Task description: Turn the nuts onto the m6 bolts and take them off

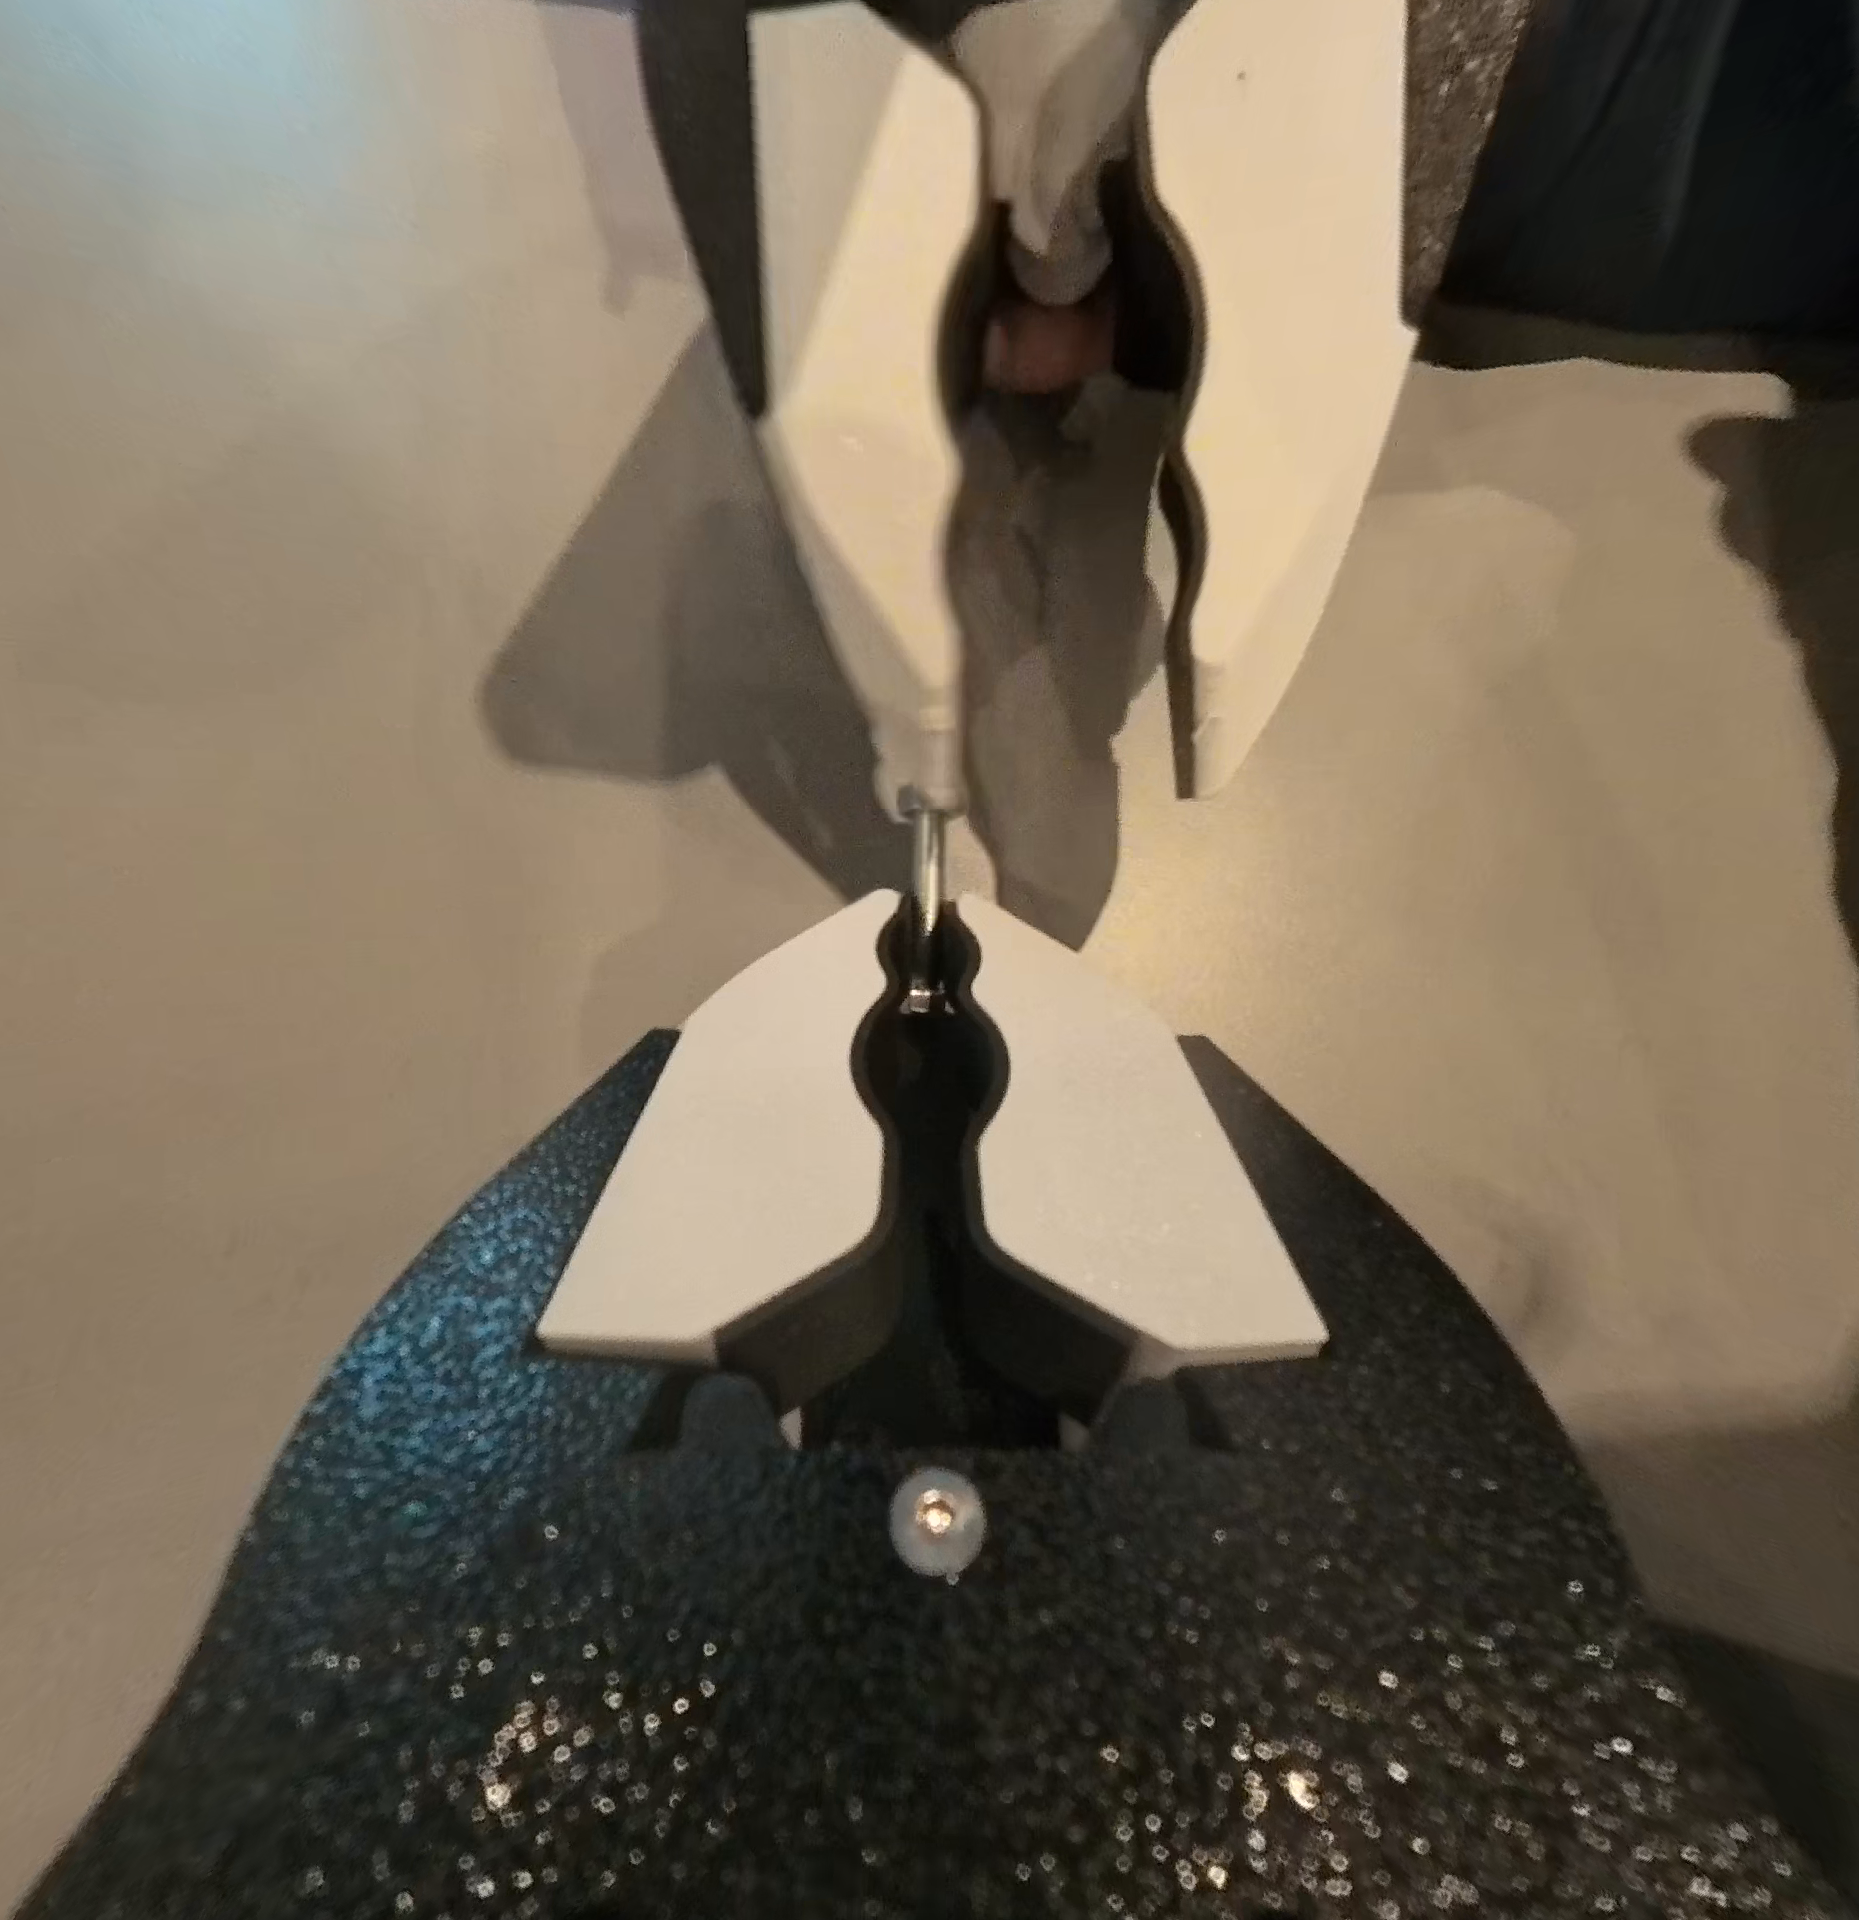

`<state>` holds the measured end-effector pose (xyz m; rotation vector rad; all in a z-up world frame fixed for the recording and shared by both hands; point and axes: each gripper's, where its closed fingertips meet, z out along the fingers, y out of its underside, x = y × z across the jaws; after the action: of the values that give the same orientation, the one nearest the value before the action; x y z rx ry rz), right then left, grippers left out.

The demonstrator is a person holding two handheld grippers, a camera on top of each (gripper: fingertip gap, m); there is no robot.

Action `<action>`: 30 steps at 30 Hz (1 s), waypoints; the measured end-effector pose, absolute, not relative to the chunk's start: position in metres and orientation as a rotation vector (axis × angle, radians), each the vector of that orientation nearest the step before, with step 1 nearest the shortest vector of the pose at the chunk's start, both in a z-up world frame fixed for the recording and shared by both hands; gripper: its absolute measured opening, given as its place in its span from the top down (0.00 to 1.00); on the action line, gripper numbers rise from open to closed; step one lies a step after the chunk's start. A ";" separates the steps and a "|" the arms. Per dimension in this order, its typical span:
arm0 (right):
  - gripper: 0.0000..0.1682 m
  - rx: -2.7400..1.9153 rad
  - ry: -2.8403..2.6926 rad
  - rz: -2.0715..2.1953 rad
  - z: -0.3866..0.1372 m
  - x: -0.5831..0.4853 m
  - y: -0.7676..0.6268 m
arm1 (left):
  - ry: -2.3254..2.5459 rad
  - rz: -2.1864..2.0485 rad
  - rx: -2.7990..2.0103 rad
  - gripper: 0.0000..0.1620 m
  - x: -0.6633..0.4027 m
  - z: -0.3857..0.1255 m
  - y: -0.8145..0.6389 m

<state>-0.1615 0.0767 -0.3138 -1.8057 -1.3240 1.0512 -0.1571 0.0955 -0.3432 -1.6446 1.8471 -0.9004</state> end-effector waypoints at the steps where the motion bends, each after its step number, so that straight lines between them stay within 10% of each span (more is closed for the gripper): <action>1: 0.78 -1.825 -1.308 1.022 -0.316 -0.161 0.080 | 1.847 -0.901 -1.645 0.97 -0.157 -0.343 0.095; 7: 0.78 -1.852 -1.344 0.977 -0.322 -0.162 0.079 | 1.847 -0.901 -1.645 0.97 -0.157 -0.343 0.095; 9: 0.92 -1.788 -1.405 1.089 -0.316 -0.163 0.065 | 1.847 -0.901 -1.645 0.97 -0.157 -0.343 0.095; 16: 0.75 -1.844 -1.286 0.954 -0.318 -0.158 0.084 | 1.847 -0.903 -1.646 0.97 -0.157 -0.343 0.095; 22: 0.77 -1.843 -1.340 1.004 -0.320 -0.160 0.076 | 1.858 -0.903 -1.635 0.97 -0.157 -0.343 0.094; 23: 0.91 -1.795 -1.352 1.085 -0.313 -0.160 0.070 | 1.855 -0.906 -1.640 0.97 -0.157 -0.343 0.094; 30: 0.82 -1.856 -1.282 0.947 -0.320 -0.157 0.085 | 1.852 -0.913 -1.646 0.97 -0.157 -0.343 0.094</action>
<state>-0.1573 0.0846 -0.3197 -1.8559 -1.2820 0.9474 -0.1570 0.0936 -0.3430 -1.6460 1.8524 -0.9132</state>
